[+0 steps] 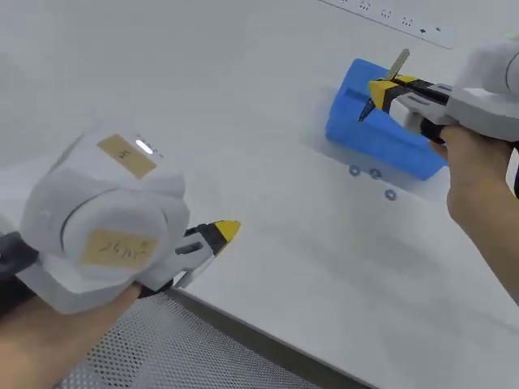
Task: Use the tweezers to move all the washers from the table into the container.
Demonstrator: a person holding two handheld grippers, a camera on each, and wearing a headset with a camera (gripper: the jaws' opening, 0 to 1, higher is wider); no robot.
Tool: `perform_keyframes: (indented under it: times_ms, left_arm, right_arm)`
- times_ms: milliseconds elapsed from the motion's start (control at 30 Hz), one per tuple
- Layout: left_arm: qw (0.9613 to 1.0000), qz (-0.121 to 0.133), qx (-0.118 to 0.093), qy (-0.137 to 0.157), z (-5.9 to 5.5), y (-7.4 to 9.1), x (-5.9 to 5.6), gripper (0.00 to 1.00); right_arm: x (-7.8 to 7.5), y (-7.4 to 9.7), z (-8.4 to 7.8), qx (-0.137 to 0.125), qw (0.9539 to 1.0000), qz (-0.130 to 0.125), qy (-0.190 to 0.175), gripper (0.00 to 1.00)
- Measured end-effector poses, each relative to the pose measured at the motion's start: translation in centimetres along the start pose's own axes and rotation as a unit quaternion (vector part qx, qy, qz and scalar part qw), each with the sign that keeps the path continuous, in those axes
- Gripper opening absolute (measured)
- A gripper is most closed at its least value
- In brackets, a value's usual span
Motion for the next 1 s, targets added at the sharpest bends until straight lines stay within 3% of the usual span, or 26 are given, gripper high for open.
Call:
perform_keyframes:
  times_ms: [200, 233, 1000]
  left_arm:
    - [1.0000, 0.001, 0.002, -0.002, -0.07, -0.02, 0.00, 0.81]
    - [1.0000, 0.001, 0.004, -0.003, -0.11, -0.03, -0.01, 0.81]
    - [0.9999, 0.001, 0.007, -0.010, -0.20, -0.04, -0.12, 0.81]
  right_arm:
    - [-0.20, -0.47, -0.93, 0.015, 0.9999, 0.003, 0.001, 0.02]
    - [-0.25, -0.47, -0.69, 0.006, 1.0000, 0.002, 0.004, 0.02]
    - [0.04, -0.59, -0.58, 0.013, 0.9998, 0.010, -0.012, 0.03]
Point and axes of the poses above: the centre of the closed fingertips' face, and the gripper's own axes: y roughly backward along the fingers, x roughly to its left, z roughly out of its top, the point moved 5 cm from there along y, roughly backward along the fingers, and after that the axes turned 15 degrees about z, right-handed, at the moved point
